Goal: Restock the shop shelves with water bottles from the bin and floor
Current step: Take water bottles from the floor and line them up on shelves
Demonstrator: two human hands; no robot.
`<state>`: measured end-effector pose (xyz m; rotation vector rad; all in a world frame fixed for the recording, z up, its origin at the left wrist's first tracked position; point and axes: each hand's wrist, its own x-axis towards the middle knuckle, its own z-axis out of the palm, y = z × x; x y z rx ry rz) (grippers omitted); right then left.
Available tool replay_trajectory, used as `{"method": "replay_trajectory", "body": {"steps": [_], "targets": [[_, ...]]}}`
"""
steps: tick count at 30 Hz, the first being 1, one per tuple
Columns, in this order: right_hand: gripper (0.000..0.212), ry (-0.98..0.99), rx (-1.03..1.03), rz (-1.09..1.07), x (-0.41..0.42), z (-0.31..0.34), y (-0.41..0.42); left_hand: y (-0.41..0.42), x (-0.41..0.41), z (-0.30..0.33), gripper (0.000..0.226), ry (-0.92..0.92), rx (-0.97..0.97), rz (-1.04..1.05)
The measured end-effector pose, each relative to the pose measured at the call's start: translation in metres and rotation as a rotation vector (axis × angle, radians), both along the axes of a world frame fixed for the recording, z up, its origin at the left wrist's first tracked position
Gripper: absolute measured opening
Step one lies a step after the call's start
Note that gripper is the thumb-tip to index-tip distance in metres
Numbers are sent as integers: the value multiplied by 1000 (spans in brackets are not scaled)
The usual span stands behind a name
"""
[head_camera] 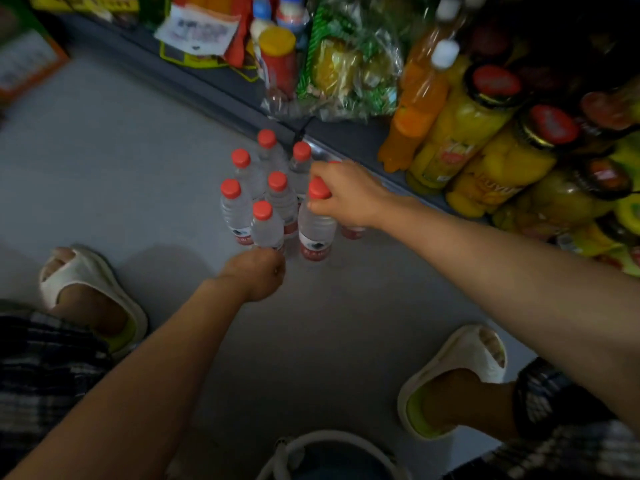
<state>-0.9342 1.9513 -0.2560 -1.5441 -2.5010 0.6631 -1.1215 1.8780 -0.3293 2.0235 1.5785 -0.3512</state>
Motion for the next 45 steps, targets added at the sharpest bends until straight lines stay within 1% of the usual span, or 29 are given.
{"method": "replay_trajectory", "body": {"steps": [7, 12, 16, 18, 20, 23, 25, 30, 35, 40, 45], "targets": [[24, 80, 171, -37, 15, 124, -15, 20, 6, 103, 20, -40, 221, -75], [27, 153, 354, -150, 25, 215, -23, 43, 14, 198, 14, -119, 457, -121], [27, 226, 466, -219, 35, 277, -22, 59, 27, 269, 11, -176, 606, -150], [24, 271, 526, -246, 43, 304, -16, 66, 32, 298, 10, -195, 662, -157], [21, 296, 609, -280, 50, 328, -8, 75, 37, 322, 14, -231, 702, -167], [21, 304, 753, -331, 58, 362, 10, 91, 43, 349, 16, -261, 752, -189], [23, 327, 826, -363, 64, 381, 24, 104, 46, 363, 11, -265, 788, -199], [25, 377, 907, -400, 75, 410, 70, 143, 54, 386, 13, -285, 820, -222], [27, 371, 899, -419, 77, 413, 128, 185, 60, 388, 14, -276, 839, -235], [25, 250, 911, -462, 74, 410, 189, 234, 65, 371, 8, -274, 830, -237], [25, 162, 837, -506, 75, 400, 242, 275, 66, 350, 14, -304, 830, -225]]}}
